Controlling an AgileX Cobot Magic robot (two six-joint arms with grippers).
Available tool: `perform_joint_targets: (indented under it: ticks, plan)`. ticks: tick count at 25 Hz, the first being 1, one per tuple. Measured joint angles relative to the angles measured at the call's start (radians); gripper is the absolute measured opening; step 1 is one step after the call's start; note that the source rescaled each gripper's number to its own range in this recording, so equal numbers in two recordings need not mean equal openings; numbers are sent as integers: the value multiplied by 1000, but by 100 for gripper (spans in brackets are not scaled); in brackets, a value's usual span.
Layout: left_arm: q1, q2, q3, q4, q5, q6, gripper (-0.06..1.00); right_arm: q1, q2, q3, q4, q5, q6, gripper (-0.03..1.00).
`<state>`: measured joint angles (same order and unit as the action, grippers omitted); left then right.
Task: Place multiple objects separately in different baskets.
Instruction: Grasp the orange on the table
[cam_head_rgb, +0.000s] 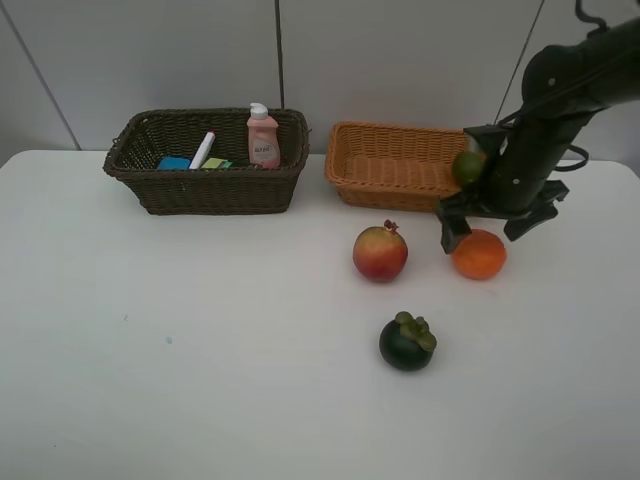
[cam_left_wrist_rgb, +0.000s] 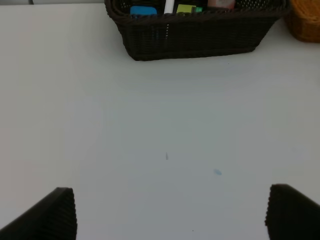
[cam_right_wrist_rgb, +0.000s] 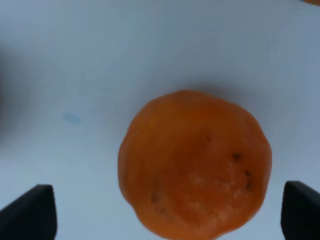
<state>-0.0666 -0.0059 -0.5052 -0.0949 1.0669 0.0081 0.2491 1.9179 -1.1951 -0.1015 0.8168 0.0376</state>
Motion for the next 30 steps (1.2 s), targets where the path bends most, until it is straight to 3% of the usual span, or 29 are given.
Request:
perform_joint_targets:
  ticks: [6,15,18,21,30]
  plan:
    - [0,0,0,0,0,0,92,0,70,0,-84,-69,0,99]
    - [0,0,0,0,0,0,92,-1,144,0,-88,-103,-3,99]
    - [0,0,0,0,0,0,92,-1,144,0,-85,-105,-4,86]
    - [0,0,0,0,0,0,92,-1,144,0,-84,-113,-4,44]
    - [0,0,0,0,0,0,92,-1,113,-4,-87,-91,-9,45]
